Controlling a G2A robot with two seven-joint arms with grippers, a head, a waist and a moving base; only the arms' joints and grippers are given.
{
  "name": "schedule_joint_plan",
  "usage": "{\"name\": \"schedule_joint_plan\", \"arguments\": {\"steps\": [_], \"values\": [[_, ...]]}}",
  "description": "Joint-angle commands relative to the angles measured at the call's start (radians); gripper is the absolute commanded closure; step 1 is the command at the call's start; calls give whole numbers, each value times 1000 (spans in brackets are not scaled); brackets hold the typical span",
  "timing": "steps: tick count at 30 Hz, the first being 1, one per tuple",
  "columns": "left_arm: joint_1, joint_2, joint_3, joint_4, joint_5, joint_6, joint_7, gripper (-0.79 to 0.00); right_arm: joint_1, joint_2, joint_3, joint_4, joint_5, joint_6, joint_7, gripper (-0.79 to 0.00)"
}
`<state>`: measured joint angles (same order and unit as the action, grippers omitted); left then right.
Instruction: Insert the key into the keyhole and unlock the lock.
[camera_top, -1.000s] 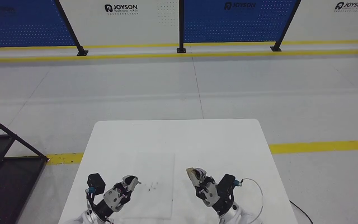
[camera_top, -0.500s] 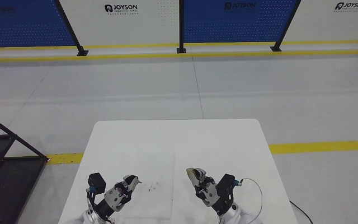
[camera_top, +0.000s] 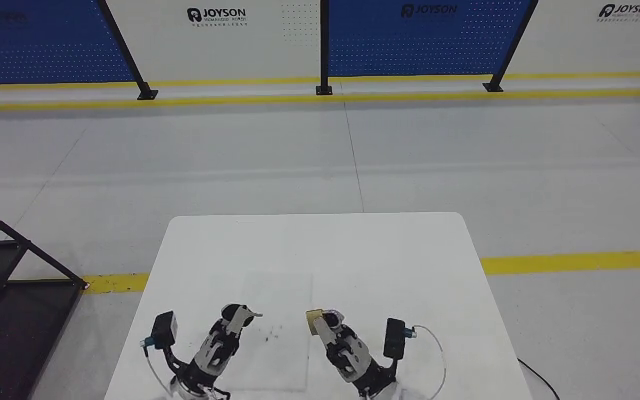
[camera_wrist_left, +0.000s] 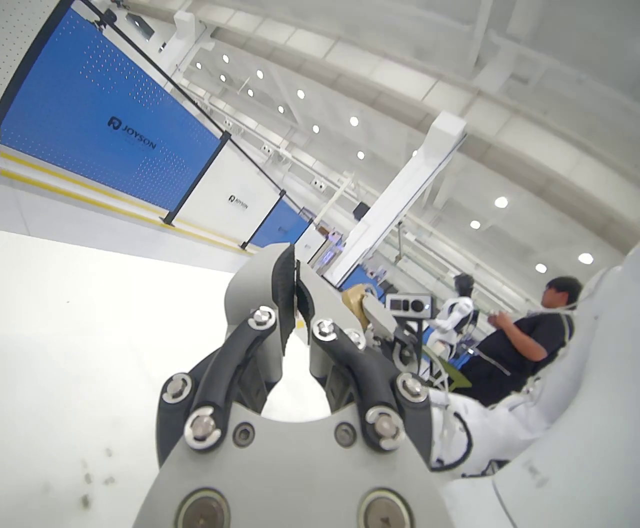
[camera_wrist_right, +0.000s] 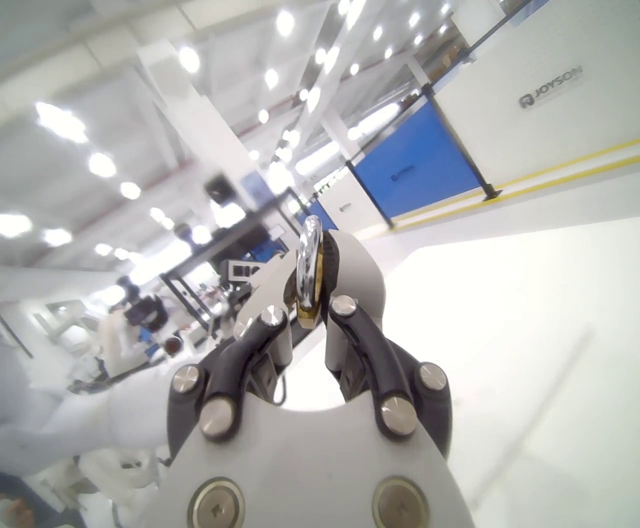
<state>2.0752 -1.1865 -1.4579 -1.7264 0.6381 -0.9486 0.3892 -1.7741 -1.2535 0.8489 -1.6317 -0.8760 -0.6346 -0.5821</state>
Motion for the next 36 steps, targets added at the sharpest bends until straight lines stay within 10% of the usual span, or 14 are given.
{"name": "schedule_joint_plan", "arguments": {"steps": [1, 36], "values": [[-12, -8, 33, 19, -7, -13, 45, 0, 24, -11, -16, 35, -32, 18, -85, 0], [-76, -51, 201, 38, -54, -43, 190, 0, 171, -83, -111, 156, 125, -54, -260, 0]]}}
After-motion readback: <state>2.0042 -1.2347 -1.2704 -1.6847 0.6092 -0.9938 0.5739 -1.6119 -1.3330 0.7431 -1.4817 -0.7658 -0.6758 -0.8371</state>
